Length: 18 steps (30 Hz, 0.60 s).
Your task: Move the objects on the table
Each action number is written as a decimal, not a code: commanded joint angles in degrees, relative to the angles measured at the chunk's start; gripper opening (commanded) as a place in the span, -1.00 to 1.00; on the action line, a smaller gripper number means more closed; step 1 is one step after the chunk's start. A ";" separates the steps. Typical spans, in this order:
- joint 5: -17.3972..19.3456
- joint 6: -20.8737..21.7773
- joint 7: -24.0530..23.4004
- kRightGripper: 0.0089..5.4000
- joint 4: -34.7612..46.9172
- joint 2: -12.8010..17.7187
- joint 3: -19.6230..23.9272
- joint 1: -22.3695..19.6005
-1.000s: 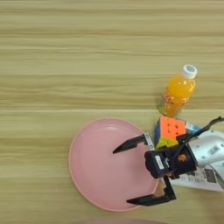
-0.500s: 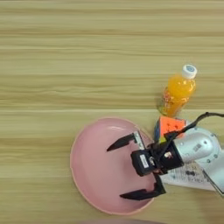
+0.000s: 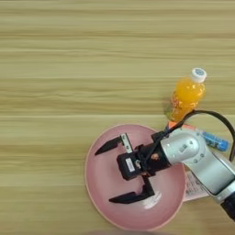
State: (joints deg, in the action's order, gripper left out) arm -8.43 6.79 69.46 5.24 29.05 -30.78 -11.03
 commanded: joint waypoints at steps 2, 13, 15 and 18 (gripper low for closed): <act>-4.41 -2.31 -1.72 0.99 -2.10 -1.11 -3.49 -2.43; -4.27 -5.01 -1.11 0.99 -5.62 -4.65 -8.21 -5.50; -4.36 -5.33 -1.29 0.99 -6.28 -5.40 -8.76 -6.04; -4.39 -5.96 -1.80 0.99 -7.17 -6.84 -9.39 -7.06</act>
State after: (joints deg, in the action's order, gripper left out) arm -8.85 2.93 69.47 0.21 21.70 -38.53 -17.02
